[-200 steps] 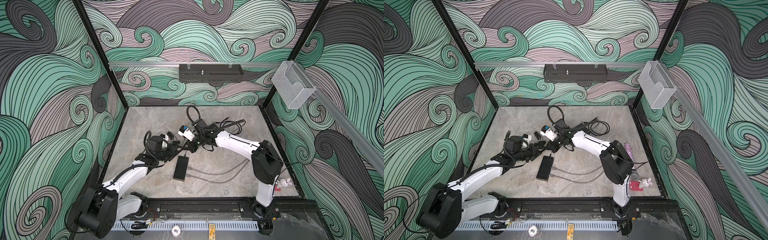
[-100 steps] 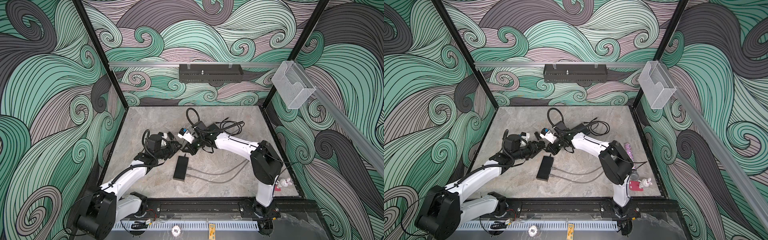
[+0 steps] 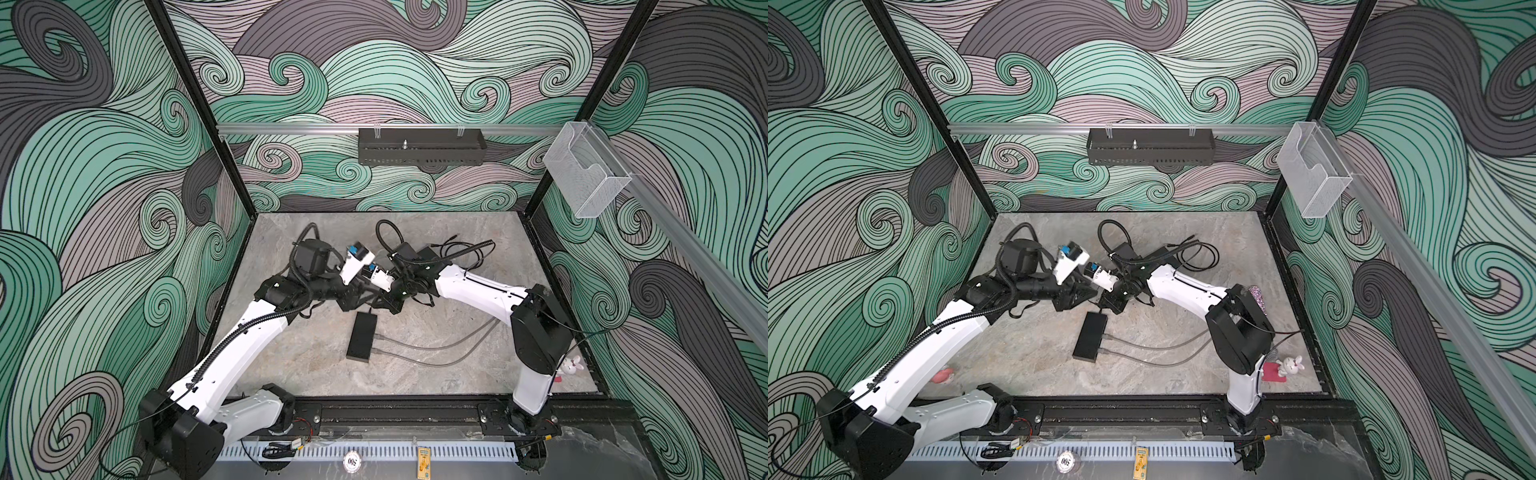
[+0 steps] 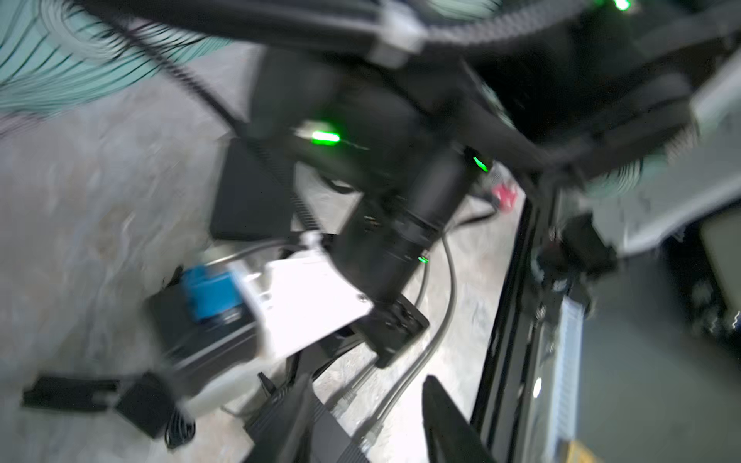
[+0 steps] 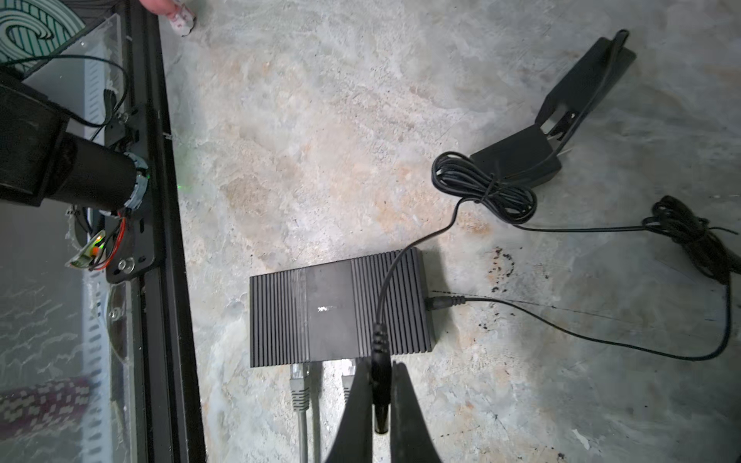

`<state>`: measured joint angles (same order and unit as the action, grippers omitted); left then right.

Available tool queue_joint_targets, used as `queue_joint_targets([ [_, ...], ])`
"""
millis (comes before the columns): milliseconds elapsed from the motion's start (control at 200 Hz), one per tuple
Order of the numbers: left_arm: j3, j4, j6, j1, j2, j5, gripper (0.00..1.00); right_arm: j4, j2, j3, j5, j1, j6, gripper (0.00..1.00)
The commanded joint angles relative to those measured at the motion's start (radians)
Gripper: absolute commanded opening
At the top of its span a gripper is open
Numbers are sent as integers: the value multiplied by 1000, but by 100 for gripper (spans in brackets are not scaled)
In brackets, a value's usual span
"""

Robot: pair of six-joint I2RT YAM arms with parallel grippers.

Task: Insert the plug into the switch port

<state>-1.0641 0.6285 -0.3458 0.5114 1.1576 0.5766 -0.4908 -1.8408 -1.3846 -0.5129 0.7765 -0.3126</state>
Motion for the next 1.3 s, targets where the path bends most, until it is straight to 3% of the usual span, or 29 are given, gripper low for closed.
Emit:
queue_joint_targets([
  [0,15,269,-442,33,72,-95,38,-35,30,20,-81,3,-33,0],
  [105,46,215,-462,33,0,-93,35,-35,44,49,-110,3,-20,0],
  [250,191,-4,-456,34,-247,0,37,-34,71,96,-146,2,-21,0],
  [355,313,-115,-545,33,-374,30,50,-24,107,139,-191,1,-36,0],
  [530,278,84,-800,44,-268,132,50,-13,153,198,-276,0,-85,0],
  [630,272,97,-815,55,-224,138,48,-11,183,222,-311,4,-94,0],
  [876,309,-7,-700,61,-263,111,48,83,282,295,-370,13,-10,0],
  [1001,263,-28,-558,63,-307,-11,38,125,294,291,-382,25,59,0],
  [1171,207,-53,-287,63,-502,-169,47,169,279,239,-420,65,107,0],
  [1296,236,-40,-160,62,-681,-166,51,163,281,214,-438,104,123,0],
])
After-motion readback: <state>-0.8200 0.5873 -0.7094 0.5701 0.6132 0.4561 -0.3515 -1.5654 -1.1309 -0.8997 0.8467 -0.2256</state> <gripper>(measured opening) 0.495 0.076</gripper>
